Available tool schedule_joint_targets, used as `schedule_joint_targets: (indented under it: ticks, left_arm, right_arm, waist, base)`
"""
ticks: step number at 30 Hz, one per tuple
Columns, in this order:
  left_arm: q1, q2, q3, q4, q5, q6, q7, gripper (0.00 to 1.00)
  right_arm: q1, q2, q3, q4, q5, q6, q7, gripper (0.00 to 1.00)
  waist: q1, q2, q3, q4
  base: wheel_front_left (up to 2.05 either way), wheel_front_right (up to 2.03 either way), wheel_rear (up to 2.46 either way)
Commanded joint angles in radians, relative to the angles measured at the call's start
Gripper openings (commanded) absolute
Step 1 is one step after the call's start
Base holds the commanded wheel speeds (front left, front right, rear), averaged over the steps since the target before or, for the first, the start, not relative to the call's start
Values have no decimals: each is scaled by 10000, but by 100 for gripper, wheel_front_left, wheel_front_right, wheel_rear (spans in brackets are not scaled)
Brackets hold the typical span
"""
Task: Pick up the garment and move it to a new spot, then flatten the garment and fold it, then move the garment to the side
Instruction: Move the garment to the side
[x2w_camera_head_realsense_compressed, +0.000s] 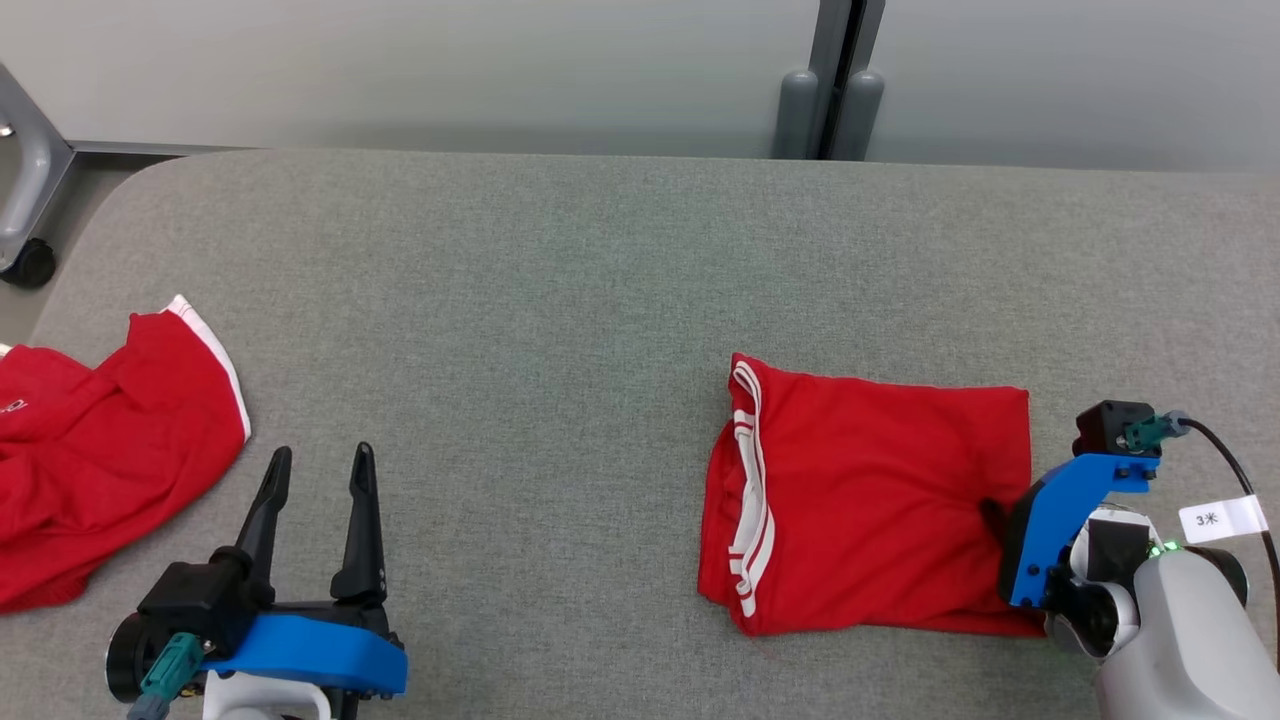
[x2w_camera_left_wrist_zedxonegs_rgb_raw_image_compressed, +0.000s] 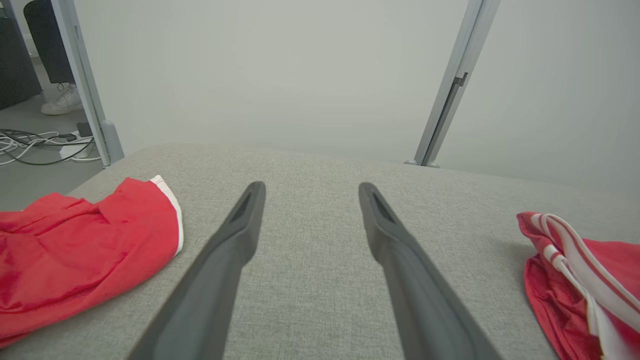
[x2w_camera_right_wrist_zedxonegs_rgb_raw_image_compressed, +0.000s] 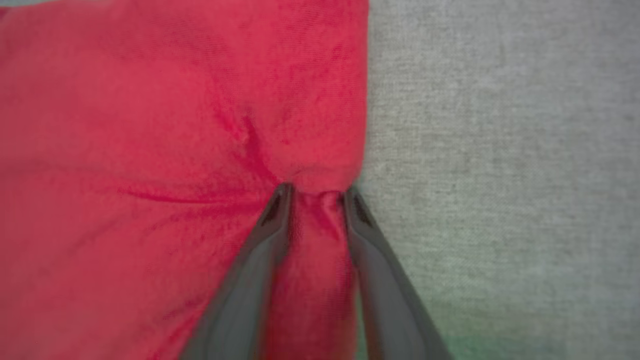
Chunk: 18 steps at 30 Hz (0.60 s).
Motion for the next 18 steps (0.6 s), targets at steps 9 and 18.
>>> schedule_joint_targets:
  ticks: [9,18]
  left_arm:
    - [-94,9,-24,67,-9,-98,-195,100]
    - [-571,-127,-31,-46,73,-332,-371,100]
  right_arm:
    - [78,-609,1389,-454,171,1,-269,0]
    - [-2272,-3009,4387,-1962,546,0,-784,0]
  waist:
    - [1,1,61,-236]
    - [1,1,712,-765]
  base:
    - [0,0,0]
    - [0,0,0]
